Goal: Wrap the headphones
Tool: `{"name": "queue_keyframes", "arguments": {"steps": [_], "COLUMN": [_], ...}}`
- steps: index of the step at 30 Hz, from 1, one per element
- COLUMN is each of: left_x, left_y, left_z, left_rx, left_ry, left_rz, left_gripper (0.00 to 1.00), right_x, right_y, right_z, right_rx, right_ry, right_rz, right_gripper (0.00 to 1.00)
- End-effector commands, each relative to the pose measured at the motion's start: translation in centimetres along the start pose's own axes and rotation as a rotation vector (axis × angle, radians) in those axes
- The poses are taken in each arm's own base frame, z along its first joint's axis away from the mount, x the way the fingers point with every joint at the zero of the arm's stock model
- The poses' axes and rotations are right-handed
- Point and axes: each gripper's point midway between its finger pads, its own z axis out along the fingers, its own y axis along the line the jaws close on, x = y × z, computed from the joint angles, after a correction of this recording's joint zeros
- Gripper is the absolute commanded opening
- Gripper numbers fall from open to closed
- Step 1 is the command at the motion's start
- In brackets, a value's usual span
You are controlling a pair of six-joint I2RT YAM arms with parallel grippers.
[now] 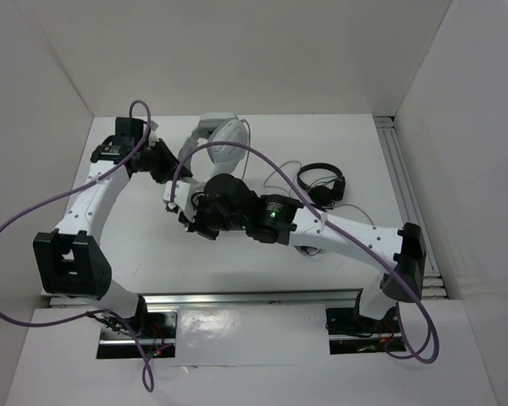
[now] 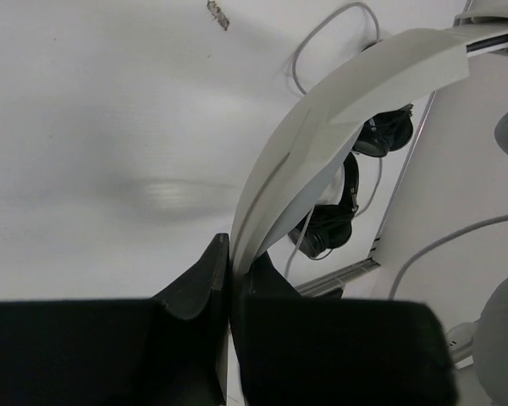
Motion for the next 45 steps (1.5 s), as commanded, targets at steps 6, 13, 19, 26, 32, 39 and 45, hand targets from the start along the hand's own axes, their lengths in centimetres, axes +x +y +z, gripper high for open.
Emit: {"name": "queue_keyframes", "arguments": {"steps": [6, 13, 19, 26, 32, 39, 45], "left_x": [0.3, 0.8, 2.2, 3.1, 1.6, -2.4, -3.3], "left_y": [-3.9, 1.0, 3.0, 2.9, 6.3, 1.9, -6.3], "left_z": [-3.5, -3.9, -4.1, -6.7, -11.8, -15.5, -20.1], "left_rx": [-0.052, -0.434, -0.647, -0.816, -0.974, -0.404, -0.092], "left_ry": [-0.226, -0.388, -0.443, -0.532, -0.627, -0.674, -0.695], "left_rz": [0.295, 0.511, 0.69, 0.814, 0.404, 0.19, 0.274], "left_gripper": [0.0, 0.0, 0.0, 0.0, 0.0, 0.0, 0.0], "right_x": [-3.3, -5.2, -3.9, -1.5, -1.6, 0.0, 4.8], "right_y": [-1.1, -2.3, -5.4, -10.4, -15.5, -11.9, -11.0], "right_z": [-0.5, -2.8, -4.4, -7.7, -13.3, -13.1, -6.7], "right_rx": [-0.045, -0.023, 0.125, 0.386, 0.673, 0.396, 0.151], "right_ry": [-0.146, -0.076, 0.046, 0.195, 0.033, -0.265, -0.242], "right_rz": [0.036, -0.017, -0.05, -0.09, 0.006, 0.141, 0.276], "right_gripper": [0.0, 0.0, 0.0, 0.0, 0.0, 0.0, 0.0]}}
